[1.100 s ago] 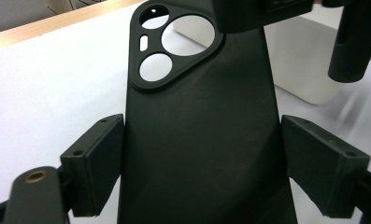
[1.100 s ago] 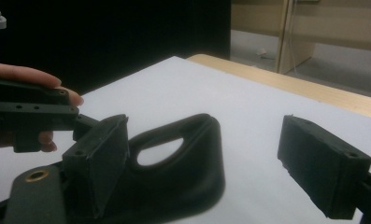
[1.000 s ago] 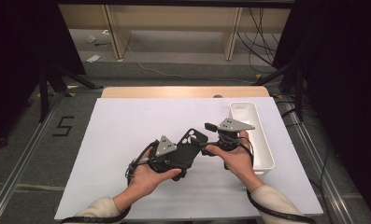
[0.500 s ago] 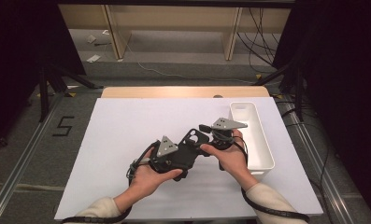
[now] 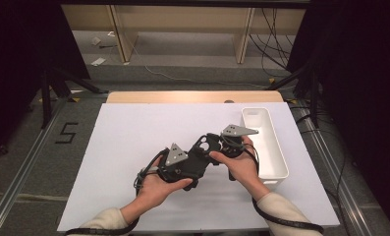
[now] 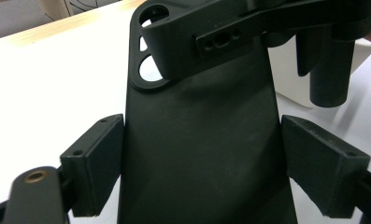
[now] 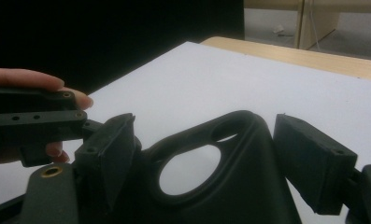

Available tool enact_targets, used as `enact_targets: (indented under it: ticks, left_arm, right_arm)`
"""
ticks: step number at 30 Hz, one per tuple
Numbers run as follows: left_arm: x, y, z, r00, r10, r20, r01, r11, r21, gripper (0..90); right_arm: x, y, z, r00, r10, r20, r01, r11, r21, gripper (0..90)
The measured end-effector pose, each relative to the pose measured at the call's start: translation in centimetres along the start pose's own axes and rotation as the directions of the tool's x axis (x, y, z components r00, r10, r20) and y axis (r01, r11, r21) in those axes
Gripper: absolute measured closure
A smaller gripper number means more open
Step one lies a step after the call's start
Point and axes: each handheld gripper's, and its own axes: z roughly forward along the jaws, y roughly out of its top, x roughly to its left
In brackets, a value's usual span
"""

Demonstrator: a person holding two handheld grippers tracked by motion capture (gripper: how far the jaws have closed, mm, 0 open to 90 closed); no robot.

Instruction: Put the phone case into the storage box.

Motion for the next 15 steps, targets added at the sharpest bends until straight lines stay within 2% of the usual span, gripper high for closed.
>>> enact_targets:
  ticks: [12, 15]
  left_arm:
    - [0.01, 0.07, 0.03, 0.9999, 0.013, 0.002, -0.013, 0.9999, -0.008, 16.2]
    - [0.05, 0.09, 0.06, 0.9999, 0.014, 0.005, -0.014, 0.9999, -0.010, 16.1]
  right_arm:
    - [-0.16, -0.25, 0.18, 0.9994, 0.029, -0.017, -0.028, 0.999, 0.032, 30.5]
    - [-0.21, -0.21, 0.14, 0.9983, 0.049, -0.032, -0.048, 0.998, 0.033, 34.1]
